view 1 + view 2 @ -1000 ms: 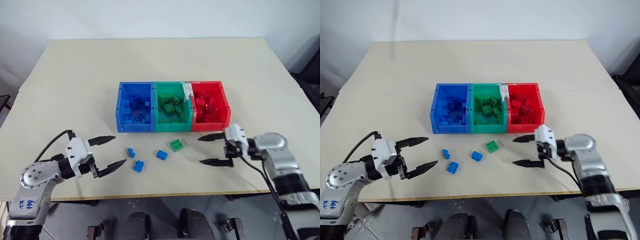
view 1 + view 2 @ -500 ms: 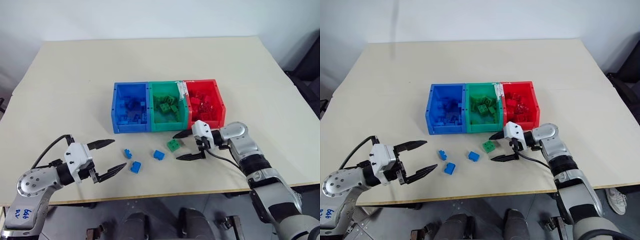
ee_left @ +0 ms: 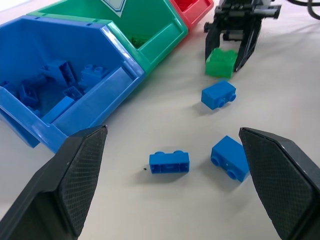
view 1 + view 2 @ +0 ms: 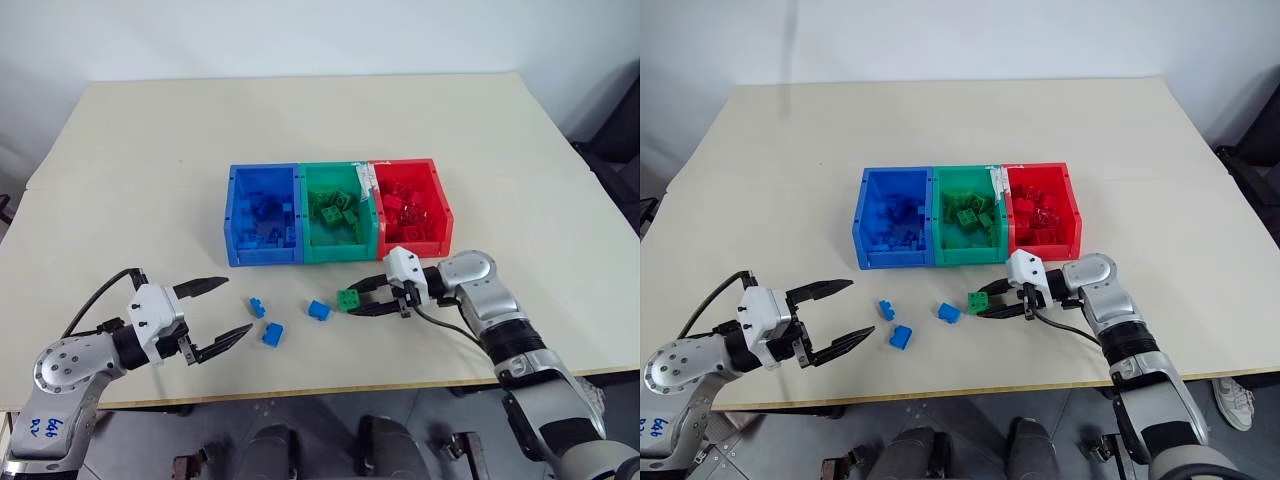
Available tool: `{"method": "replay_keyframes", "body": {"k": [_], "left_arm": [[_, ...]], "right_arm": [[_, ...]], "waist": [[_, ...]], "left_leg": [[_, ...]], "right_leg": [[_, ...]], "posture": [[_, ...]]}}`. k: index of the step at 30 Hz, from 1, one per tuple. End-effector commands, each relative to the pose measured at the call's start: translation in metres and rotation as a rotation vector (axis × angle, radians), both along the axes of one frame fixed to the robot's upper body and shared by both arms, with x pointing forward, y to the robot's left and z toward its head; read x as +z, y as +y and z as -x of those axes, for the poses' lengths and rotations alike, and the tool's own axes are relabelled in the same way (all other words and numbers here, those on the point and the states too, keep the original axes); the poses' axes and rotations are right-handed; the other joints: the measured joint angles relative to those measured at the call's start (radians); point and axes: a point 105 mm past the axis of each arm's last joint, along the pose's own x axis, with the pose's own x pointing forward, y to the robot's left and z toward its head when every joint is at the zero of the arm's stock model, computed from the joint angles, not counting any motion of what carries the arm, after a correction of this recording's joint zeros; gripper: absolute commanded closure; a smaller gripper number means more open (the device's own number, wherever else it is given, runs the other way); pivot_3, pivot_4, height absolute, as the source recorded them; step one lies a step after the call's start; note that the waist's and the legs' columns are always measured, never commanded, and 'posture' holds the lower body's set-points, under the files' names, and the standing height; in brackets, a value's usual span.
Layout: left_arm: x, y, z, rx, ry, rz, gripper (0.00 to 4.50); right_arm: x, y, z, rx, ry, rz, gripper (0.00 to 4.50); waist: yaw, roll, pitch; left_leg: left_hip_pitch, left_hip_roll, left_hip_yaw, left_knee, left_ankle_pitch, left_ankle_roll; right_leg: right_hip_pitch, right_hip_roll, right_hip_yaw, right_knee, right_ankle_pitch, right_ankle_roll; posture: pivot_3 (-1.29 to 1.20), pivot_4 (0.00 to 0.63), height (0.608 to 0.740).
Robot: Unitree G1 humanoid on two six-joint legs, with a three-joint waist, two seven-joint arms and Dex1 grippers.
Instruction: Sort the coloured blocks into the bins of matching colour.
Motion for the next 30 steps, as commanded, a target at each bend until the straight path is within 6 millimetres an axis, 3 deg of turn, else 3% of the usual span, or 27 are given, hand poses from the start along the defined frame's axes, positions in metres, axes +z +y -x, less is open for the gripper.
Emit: {"method": "replay_keyframes", "body": {"k": [1, 5, 9, 14, 18, 23, 27, 30], "left_arm": [[0.011, 0.0, 0.001, 0.011, -0.055, 0.026, 0.0], [0.013, 0.008, -0.003, 0.051, -0.06, 0.05, 0.0], [0.014, 0.012, -0.006, 0.071, -0.065, 0.054, 0.0], [0.014, 0.015, -0.006, 0.088, -0.058, 0.059, 0.0], [0.012, 0.017, -0.003, 0.097, -0.044, 0.06, 0.0], [0.011, 0.018, -0.003, 0.107, -0.025, 0.067, 0.0], [0.006, 0.03, -0.003, 0.117, 0.003, 0.041, 0.0], [0.002, 0.049, -0.006, 0.155, 0.006, -0.008, 0.0]], "right_arm": [[0.043, -0.002, -0.003, -0.056, -0.021, -0.153, 3.04], [0.085, -0.001, -0.03, -0.205, -0.075, -0.243, 3.04], [0.114, 0.007, -0.063, -0.349, -0.145, -0.286, 3.04], [0.113, 0.013, -0.082, -0.414, -0.15, -0.226, 3.04], [0.112, 0.015, -0.088, -0.432, -0.159, -0.219, 1.72], [0.119, 0.007, -0.076, -0.368, -0.234, -0.255, 0.02], [0.108, -0.006, -0.028, -0.09, -0.273, -0.247, 0.02], [0.09, -0.025, -0.004, -0.012, -0.244, -0.217, 0.02]], "waist": [[0.0, 0.0, 0.0], [-0.002, 0.0, 0.0], [-0.003, 0.0, 0.0], [0.001, 0.0, 0.0], [-0.003, 0.0, 0.0], [-0.003, 0.0, 0.0], [0.003, 0.0, 0.0], [0.005, 0.0, 0.0]], "left_leg": [[0.0, 0.0, 0.0, 0.0, 0.0, 0.0], [0.0, 0.0, 0.0, 0.0, 0.0, 0.0], [0.0, 0.0, 0.002, 0.0, 0.0, -0.001], [-0.001, -0.001, 0.0, -0.001, 0.0, 0.0], [-0.002, -0.002, -0.001, -0.001, -0.001, 0.0], [-0.002, -0.001, 0.0, -0.003, -0.001, 0.0], [-0.002, -0.001, -0.001, -0.003, -0.001, 0.0], [-0.002, -0.001, -0.002, -0.003, -0.001, 0.0]], "right_leg": [[0.0, 0.0, 0.0, 0.0, 0.0, 0.0], [0.0, 0.0, 0.0, 0.0, 0.0, 0.0], [-0.002, 0.0, 0.001, 0.001, 0.0, 0.0], [-0.003, 0.0, 0.001, 0.004, 0.0, -0.001], [-0.004, -0.001, 0.0, 0.003, 0.0, -0.001], [-0.005, 0.0, 0.0, 0.003, 0.0, -0.001], [-0.004, 0.0, -0.001, 0.003, 0.0, -0.001], [-0.002, 0.0, -0.002, 0.001, 0.0, -0.001]], "posture": [[0.0, 0.15, 0.74], [0.0, 0.15, 0.74], [0.0, 0.15, 0.74], [0.0, 0.15, 0.74], [0.0, 0.15, 0.74], [0.0, 0.15, 0.74], [0.0, 0.15, 0.74], [0.0, 0.15, 0.74]]}}
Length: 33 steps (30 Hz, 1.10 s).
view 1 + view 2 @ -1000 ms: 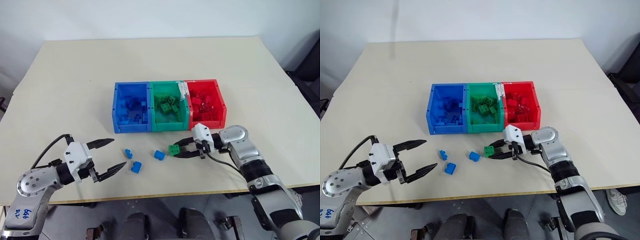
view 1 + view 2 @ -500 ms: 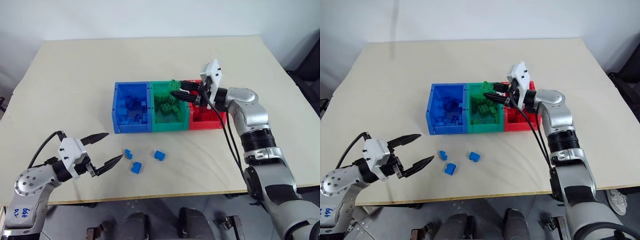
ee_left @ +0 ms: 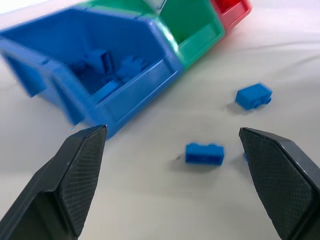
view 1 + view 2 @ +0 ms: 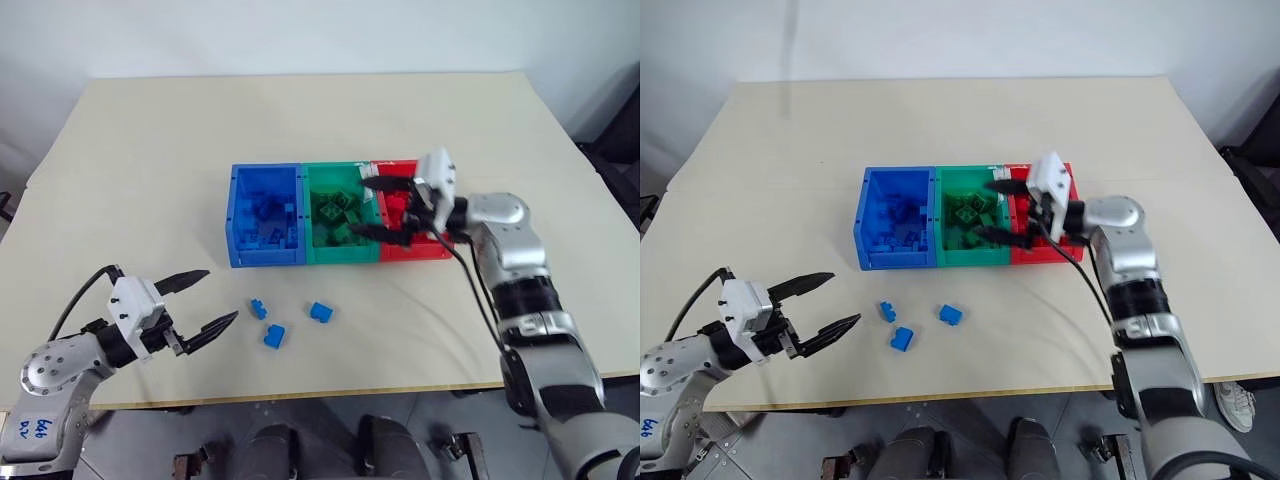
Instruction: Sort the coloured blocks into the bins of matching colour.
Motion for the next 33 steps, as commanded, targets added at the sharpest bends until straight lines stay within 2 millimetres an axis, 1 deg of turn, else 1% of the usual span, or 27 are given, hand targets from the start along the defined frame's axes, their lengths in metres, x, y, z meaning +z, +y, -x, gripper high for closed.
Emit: {"method": "replay_keyframes", "body": {"k": [1, 3, 5, 6, 8, 10, 11, 13, 14, 15, 19, 21, 25, 27, 30, 33], "left_arm": [[0.002, 0.026, -0.002, 0.056, -0.027, -0.075, 0.0], [0.0, 0.033, -0.002, 0.057, -0.007, -0.089, 0.0], [-0.002, 0.034, -0.001, 0.028, 0.009, -0.118, 0.0], [-0.002, 0.034, -0.001, 0.01, 0.011, -0.131, 0.0], [0.0, 0.034, 0.0, -0.016, 0.017, -0.128, 0.0], [0.004, 0.026, -0.001, -0.084, -0.016, -0.199, 0.0], [0.007, 0.019, -0.002, -0.13, -0.038, -0.235, 0.0], [0.016, -0.007, -0.009, -0.232, -0.062, -0.242, 0.0], [0.018, -0.018, -0.013, -0.275, -0.069, -0.262, 0.0], [0.018, -0.03, -0.014, -0.333, -0.061, -0.275, 0.0], [0.016, -0.058, -0.018, -0.444, -0.012, -0.301, 0.0], [0.015, -0.083, -0.021, -0.55, 0.024, -0.343, 0.0], [0.007, -0.11, -0.031, -0.639, 0.068, -0.421, 0.0], [0.0, -0.121, -0.042, -0.649, 0.074, -0.445, 0.0], [-0.012, -0.131, -0.049, -0.667, 0.107, -0.493, 0.0], [-0.022, -0.139, -0.061, -0.659, 0.088, -0.551, 0.0]], "right_arm": [[-0.003, -0.023, 0.031, 0.095, -0.038, 0.012, 0.02], [-0.019, -0.037, 0.043, 0.086, -0.003, 0.038, 0.02], [-0.035, -0.051, 0.054, 0.071, 0.059, 0.061, 0.02], [-0.039, -0.058, 0.059, 0.05, 0.077, 0.054, 0.02], [-0.041, -0.065, 0.063, 0.016, 0.037, 0.038, 0.02], [-0.046, -0.073, 0.067, -0.032, 0.05, 0.044, 0.02], [-0.048, -0.075, 0.068, -0.057, 0.059, 0.04, 0.02], [-0.053, -0.081, 0.07, -0.097, 0.072, 0.056, 0.02], [-0.055, -0.083, 0.071, -0.11, 0.076, 0.068, 0.02], [-0.055, -0.085, 0.071, -0.127, 0.072, 0.073, 0.02], [-0.061, -0.09, 0.074, -0.163, 0.121, 0.095, 0.02], [-0.062, -0.092, 0.079, -0.163, 0.124, 0.113, 0.02], [-0.059, -0.092, 0.083, -0.179, 0.12, 0.11, 0.02], [-0.059, -0.091, 0.087, -0.176, 0.133, 0.109, 0.02], [-0.058, -0.09, 0.095, -0.177, 0.148, 0.111, 0.02], [-0.058, -0.091, 0.099, -0.192, 0.159, 0.109, 0.02]], "waist": [[-0.001, 0.0, 0.0], [0.0, 0.0, 0.0], [-0.001, 0.0, 0.0], [-0.001, 0.0, 0.0], [-0.001, 0.0, 0.0], [-0.001, 0.0, 0.0], [-0.001, 0.0, 0.0], [0.005, 0.0, 0.0], [0.012, 0.0, 0.0], [0.018, 0.0, 0.0], [0.022, 0.0, 0.0], [0.028, 0.0, 0.0], [0.039, 0.0, 0.0], [0.045, 0.0, 0.0], [0.047, 0.0, 0.0], [0.049, 0.0, 0.0]], "left_leg": [[0.0, 0.0, 0.0, 0.0, 0.0, 0.0], [0.0, 0.0, 0.001, 0.0, 0.0, 0.0], [0.001, 0.0, 0.001, 0.0, 0.0, 0.0], [0.001, 0.0, 0.002, 0.0, 0.0, 0.0], [0.002, 0.001, 0.003, 0.0, 0.0, 0.0], [0.002, 0.001, 0.003, 0.0, 0.0, 0.0], [0.002, 0.001, 0.003, 0.001, 0.0, 0.0], [0.002, 0.001, 0.004, 0.001, 0.0, 0.0], [0.002, 0.001, 0.003, 0.002, 0.0, 0.0], [0.002, 0.001, 0.003, 0.003, 0.0, 0.0], [0.002, 0.001, 0.004, 0.003, 0.0, 0.0], [0.002, 0.001, 0.004, 0.002, 0.0, 0.0], [0.001, 0.0, 0.005, 0.004, 0.001, 0.001], [0.002, 0.0, 0.006, 0.004, 0.001, 0.001], [0.001, -0.001, 0.006, 0.004, 0.001, 0.001], [0.001, -0.001, 0.007, 0.004, 0.001, 0.001]], "right_leg": [[0.0, 0.0, 0.0, -0.001, 0.0, 0.0], [0.001, 0.0, 0.0, -0.002, 0.0, 0.0], [0.002, 0.0, -0.001, -0.002, 0.0, 0.0], [0.002, 0.0, 0.0, -0.002, 0.0, 0.0], [0.002, 0.0, 0.0, -0.002, 0.0, 0.0], [0.002, 0.0, 0.001, -0.002, 0.0, 0.0], [0.002, 0.0, 0.001, -0.002, 0.0, 0.0], [0.002, 0.0, 0.001, -0.002, 0.0, 0.0], [0.002, 0.0, 0.001, -0.002, 0.0, 0.0], [0.002, 0.0, 0.001, -0.001, 0.0, 0.0], [0.002, 0.0, 0.003, -0.001, 0.0, 0.0], [0.002, 0.0, 0.002, -0.001, 0.0, 0.0], [0.002, 0.001, 0.002, -0.001, 0.0, 0.001], [0.002, 0.001, 0.002, -0.001, 0.0, 0.001], [0.002, 0.002, 0.002, -0.001, 0.0, 0.001], [0.002, 0.002, 0.002, -0.002, 0.0, 0.001]], "posture": [[0.0, 0.15, 0.74], [0.0, 0.15, 0.74], [0.0, 0.15, 0.74], [0.0, 0.15, 0.74], [0.0, 0.15, 0.74], [0.0, 0.15, 0.74], [0.0, 0.15, 0.74], [0.0, 0.15, 0.74], [0.0, 0.15, 0.74], [0.0, 0.15, 0.74], [0.0, 0.15, 0.74], [0.0, 0.15, 0.74], [0.0, 0.15, 0.74], [0.0, 0.15, 0.74], [0.0, 0.15, 0.74], [0.0, 0.15, 0.74]]}}
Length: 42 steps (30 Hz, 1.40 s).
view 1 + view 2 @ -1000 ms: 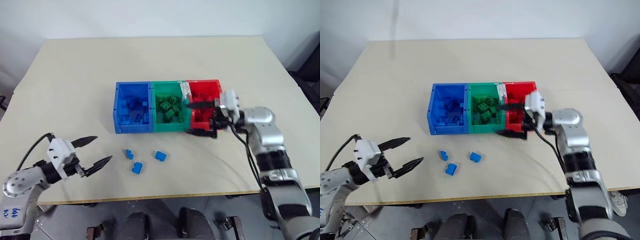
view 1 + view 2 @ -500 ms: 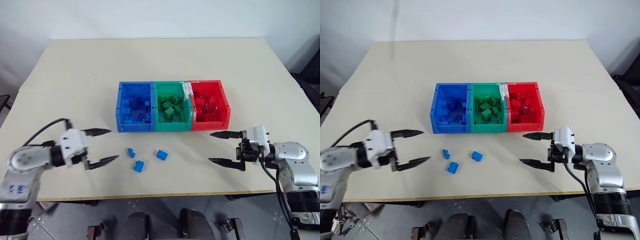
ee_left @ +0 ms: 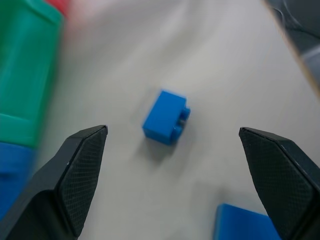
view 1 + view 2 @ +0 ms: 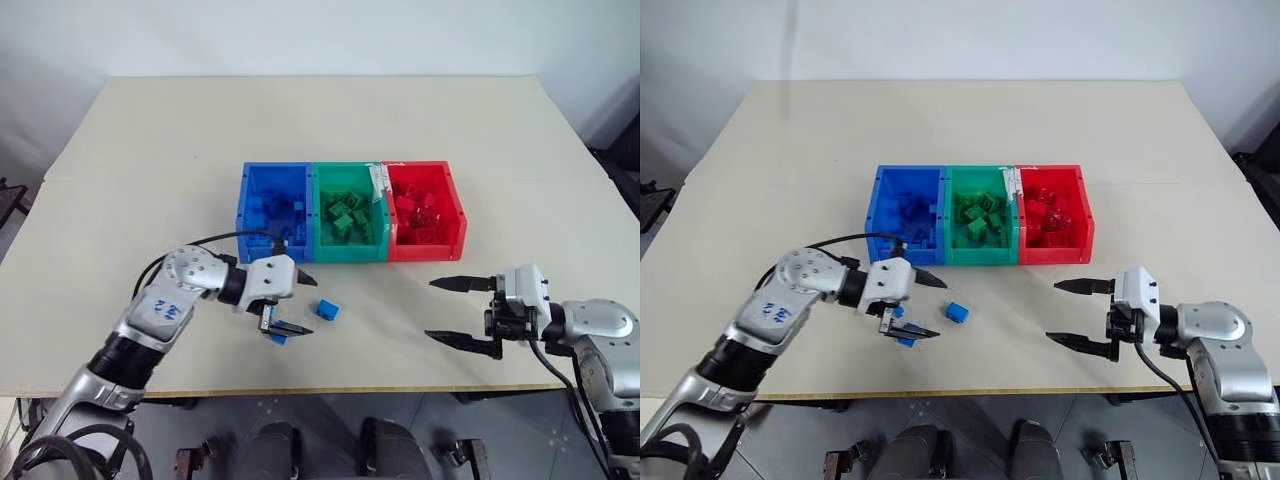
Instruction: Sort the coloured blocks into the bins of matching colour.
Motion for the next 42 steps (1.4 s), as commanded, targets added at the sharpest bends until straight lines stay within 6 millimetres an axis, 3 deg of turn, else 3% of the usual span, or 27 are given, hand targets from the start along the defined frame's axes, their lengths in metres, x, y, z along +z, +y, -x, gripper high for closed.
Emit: {"method": "replay_keyframes", "body": {"k": [1, 3, 7, 12, 13, 15, 18, 22, 29, 34, 42], "left_arm": [[-0.004, -0.007, -0.01, -0.015, -0.052, -0.036, 0.19], [-0.005, -0.013, -0.011, -0.024, -0.045, -0.018, 0.63], [-0.004, -0.024, -0.01, -0.039, -0.026, 0.014, 1.92], [-0.01, -0.022, -0.011, -0.039, -0.027, -0.012, 3.49], [-0.01, -0.022, -0.011, -0.038, -0.029, -0.01, 3.56], [-0.006, -0.022, -0.011, -0.035, -0.041, 0.024, 3.56], [0.018, -0.022, -0.007, -0.035, -0.097, 0.197, 3.56], [0.049, -0.002, -0.003, 0.042, -0.152, 0.402, 3.56], [0.098, 0.06, -0.058, 0.538, -0.343, 0.588, 3.56], [0.101, 0.057, -0.073, 0.557, -0.327, 0.565, 3.56], [0.09, 0.06, -0.076, 0.565, -0.282, 0.533, 0.91]], "right_arm": [[0.013, -0.002, 0.004, -0.013, -0.042, -0.005, 0.01], [0.014, -0.002, 0.006, -0.02, -0.04, -0.007, 0.0], [0.013, -0.002, 0.009, -0.029, -0.036, -0.01, 0.0], [0.011, 0.001, 0.01, -0.029, -0.033, -0.012, 0.0], [0.011, 0.001, 0.01, -0.028, -0.033, -0.013, 0.0], [0.01, 0.003, 0.009, -0.026, -0.037, -0.016, 0.0], [0.014, 0.006, 0.006, -0.039, -0.062, -0.05, 0.0], [0.026, 0.013, 0.001, -0.095, -0.108, -0.162, 0.0], [0.047, 0.027, -0.017, -0.247, -0.232, -0.35, 0.0], [0.047, 0.032, -0.023, -0.26, -0.251, -0.337, 0.0], [0.044, 0.029, -0.02, -0.167, -0.237, -0.238, 0.0]], "waist": [[0.001, 0.0, 0.0], [0.0, 0.0, 0.0], [0.004, 0.0, 0.0], [0.002, 0.0, 0.0], [0.002, 0.0, 0.0], [0.002, 0.0, 0.0], [0.0, 0.0, 0.0], [-0.003, 0.0, 0.0], [0.006, -0.001, 0.0], [0.005, -0.001, 0.0], [-0.003, -0.001, 0.0]], "left_leg": [[0.0, 0.0, 0.0, 0.0, 0.0, 0.0], [0.0, 0.0, 0.0, 0.001, 0.0, 0.0], [0.0, 0.001, -0.001, 0.001, 0.0, 0.0], [0.0, 0.001, -0.001, 0.002, 0.0, 0.001], [0.0, 0.001, -0.001, 0.002, 0.0, 0.001], [0.0, 0.001, -0.001, 0.002, 0.001, 0.001], [0.0, 0.002, -0.001, 0.002, 0.001, 0.001], [0.0, 0.003, -0.002, 0.001, 0.0, 0.001], [0.0, 0.001, -0.003, 0.003, 0.002, 0.001], [0.0, 0.0, -0.004, 0.002, 0.002, 0.001], [0.0, 0.0, -0.003, 0.001, 0.002, 0.001]], "right_leg": [[0.0, 0.0, 0.0, 0.0, 0.0, 0.0], [0.0, 0.0, 0.0, 0.0, 0.0, 0.0], [0.001, -0.001, 0.0, 0.0, 0.0, 0.0], [0.001, -0.001, 0.0, 0.0, 0.0, 0.001], [0.001, -0.001, 0.0, 0.0, 0.0, 0.001], [0.001, -0.001, 0.0, 0.0, 0.0, 0.001], [0.001, -0.001, 0.0, 0.0, 0.0, 0.001], [0.0, -0.001, 0.0, 0.0, 0.0, 0.001], [0.001, -0.002, 0.0, 0.003, 0.001, 0.001], [0.001, -0.003, 0.0, 0.003, 0.001, 0.002], [0.0, -0.001, 0.0, 0.002, 0.001, 0.002]], "posture": [[0.0, 0.15, 0.74], [0.0, 0.15, 0.74], [0.0, 0.15, 0.74], [0.0, 0.15, 0.74], [0.0, 0.15, 0.74], [0.0, 0.15, 0.74], [0.0, 0.15, 0.74], [0.0, 0.15, 0.74], [0.0, 0.15, 0.74], [0.0, 0.15, 0.74], [0.0, 0.15, 0.74]]}}
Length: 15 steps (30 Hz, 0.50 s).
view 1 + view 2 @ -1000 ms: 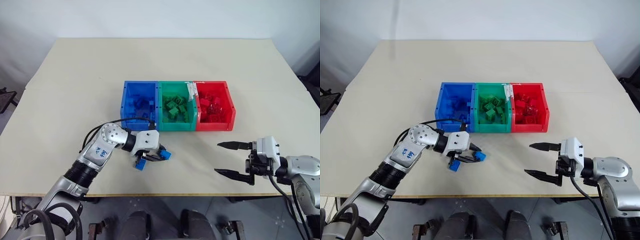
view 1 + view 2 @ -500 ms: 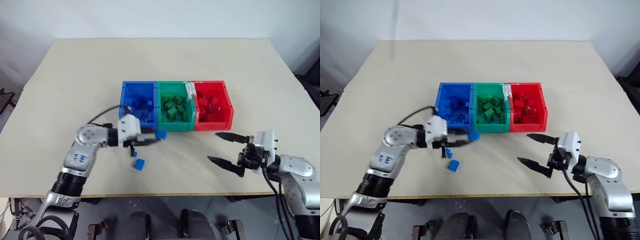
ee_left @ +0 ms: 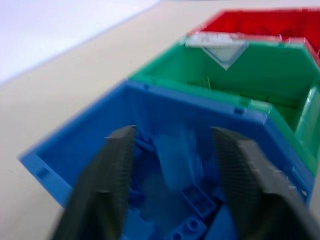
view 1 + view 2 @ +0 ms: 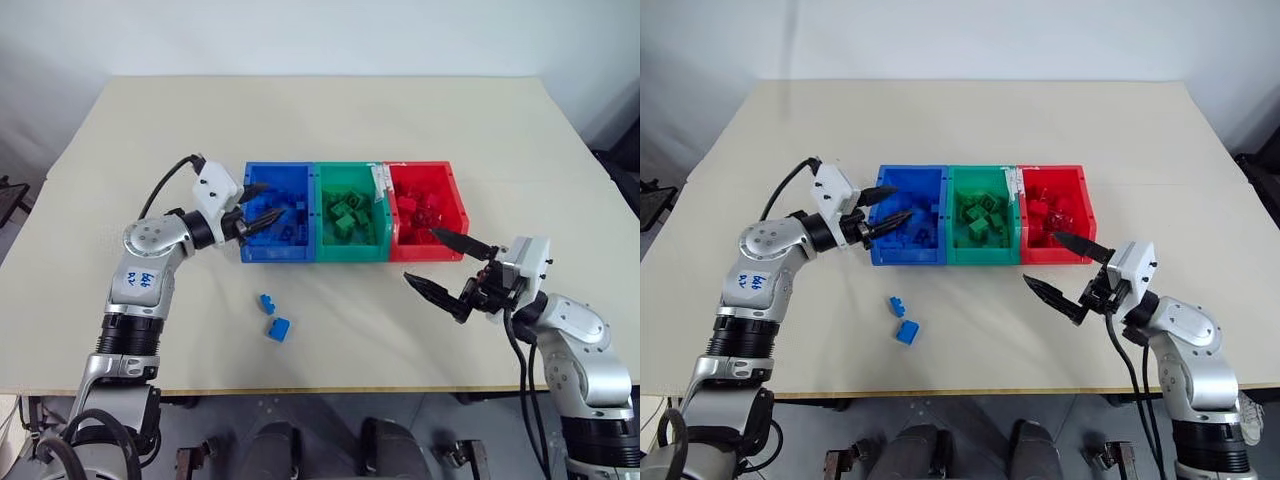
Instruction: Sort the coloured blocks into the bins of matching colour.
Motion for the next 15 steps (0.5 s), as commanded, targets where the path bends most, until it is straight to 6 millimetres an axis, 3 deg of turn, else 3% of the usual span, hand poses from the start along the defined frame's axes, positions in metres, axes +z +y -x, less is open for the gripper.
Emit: {"method": "replay_keyframes", "body": {"k": [1, 3, 8, 12, 15], "left_arm": [[0.01, 0.008, 0.003, 0.011, -0.037, -0.014, 0.67], [0.013, 0.018, 0.007, 0.033, -0.056, -0.022, 0.02], [0.013, 0.048, 0.035, 0.025, -0.095, -0.061, 0.02], [-0.012, 0.091, 0.081, -0.034, -0.005, -0.108, 0.02], [-0.031, 0.135, 0.104, 0.067, 0.068, -0.164, 0.02]], "right_arm": [[0.004, 0.002, 0.004, 0.063, -0.02, 0.051, 0.0], [0.004, 0.004, 0.004, 0.096, -0.008, 0.066, 0.0], [0.005, 0.006, 0.001, 0.179, 0.012, 0.108, 0.0], [-0.001, 0.013, 0.001, 0.285, 0.045, 0.165, 0.0], [-0.008, 0.019, 0.002, 0.365, 0.062, 0.218, 0.0]], "waist": [[0.0, 0.0, 0.0], [-0.001, 0.0, 0.0], [-0.008, 0.0, 0.0], [-0.025, 0.0, 0.0], [-0.027, 0.0, 0.0]], "left_leg": [[0.0, 0.0, 0.0, 0.0, 0.0, 0.0], [0.0, 0.0, 0.0, 0.0, 0.0, 0.0], [0.001, 0.002, 0.0, 0.0, 0.0, 0.0], [0.001, 0.002, 0.0, -0.001, 0.0, 0.0], [0.001, 0.002, 0.0, -0.001, 0.0, 0.0]], "right_leg": [[0.0, 0.0, 0.0, 0.0, 0.0, 0.0], [0.0, 0.0, 0.0, 0.0, 0.0, 0.0], [0.0, 0.0, 0.001, 0.0, 0.0, 0.0], [0.0, -0.001, 0.001, 0.0, 0.0, 0.0], [0.0, -0.001, 0.001, -0.001, 0.0, 0.0]], "posture": [[0.0, 0.15, 0.74], [0.0, 0.15, 0.74], [0.0, 0.15, 0.74], [0.0, 0.15, 0.74], [0.0, 0.15, 0.74]]}}
